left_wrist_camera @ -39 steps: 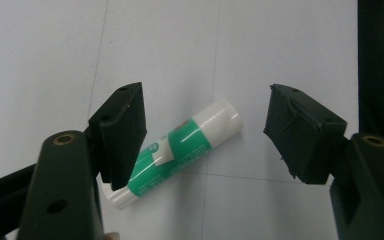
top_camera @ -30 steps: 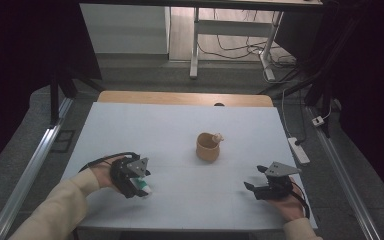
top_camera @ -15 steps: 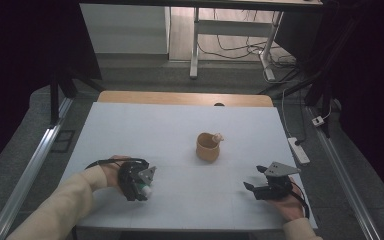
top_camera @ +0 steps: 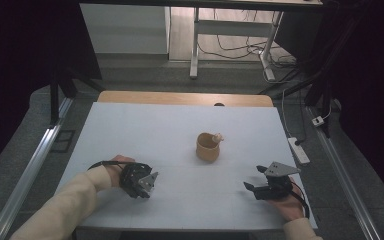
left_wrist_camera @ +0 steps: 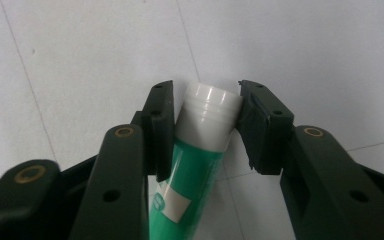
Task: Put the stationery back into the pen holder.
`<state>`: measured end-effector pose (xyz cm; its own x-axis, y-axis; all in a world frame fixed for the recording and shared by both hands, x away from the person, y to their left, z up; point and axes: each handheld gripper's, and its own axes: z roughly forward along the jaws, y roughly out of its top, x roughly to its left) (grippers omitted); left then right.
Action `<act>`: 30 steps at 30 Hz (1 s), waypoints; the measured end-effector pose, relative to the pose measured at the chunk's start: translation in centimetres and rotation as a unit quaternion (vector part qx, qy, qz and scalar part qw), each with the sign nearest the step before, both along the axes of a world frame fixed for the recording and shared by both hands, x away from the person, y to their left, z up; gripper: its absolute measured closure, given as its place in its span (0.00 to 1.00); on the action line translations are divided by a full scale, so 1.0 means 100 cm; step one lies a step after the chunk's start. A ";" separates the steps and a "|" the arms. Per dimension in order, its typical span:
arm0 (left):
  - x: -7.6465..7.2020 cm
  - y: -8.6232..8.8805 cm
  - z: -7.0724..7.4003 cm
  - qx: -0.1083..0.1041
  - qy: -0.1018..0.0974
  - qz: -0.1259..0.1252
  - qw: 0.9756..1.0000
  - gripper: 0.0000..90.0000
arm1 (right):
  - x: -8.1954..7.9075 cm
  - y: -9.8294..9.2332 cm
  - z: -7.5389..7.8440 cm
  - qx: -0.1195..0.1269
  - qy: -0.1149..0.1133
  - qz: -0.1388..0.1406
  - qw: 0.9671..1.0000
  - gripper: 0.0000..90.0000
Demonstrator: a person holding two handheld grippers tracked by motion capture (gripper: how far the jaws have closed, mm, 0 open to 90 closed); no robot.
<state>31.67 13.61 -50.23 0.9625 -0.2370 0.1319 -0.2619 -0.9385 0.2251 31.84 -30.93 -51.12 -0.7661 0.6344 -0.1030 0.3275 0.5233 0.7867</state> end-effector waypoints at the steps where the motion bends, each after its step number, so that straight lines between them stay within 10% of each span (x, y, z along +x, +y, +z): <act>1: 0.001 0.001 0.001 0.003 -0.005 0.002 1.000 0.66 | 0.000 0.000 0.000 0.000 0.000 0.000 1.000 0.22; 8: 0.009 0.015 0.011 -0.042 -0.012 0.054 0.998 0.68 | 0.000 0.000 0.001 0.006 -0.001 0.001 1.000 0.22; 22: 0.009 0.028 0.021 -0.114 -0.017 0.128 0.985 0.72 | 0.000 0.000 0.001 0.005 -0.003 0.001 1.000 0.22; 30: 0.011 0.042 0.031 -0.156 -0.029 0.175 0.972 0.72 | 0.000 0.000 0.001 0.006 -0.002 0.000 1.000 0.22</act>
<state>32.80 17.79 -47.14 0.9659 0.1643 0.2003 0.0409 -0.8603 0.5082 31.82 -30.93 -51.00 -0.7653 0.6361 -0.0986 0.3252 0.5143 0.7936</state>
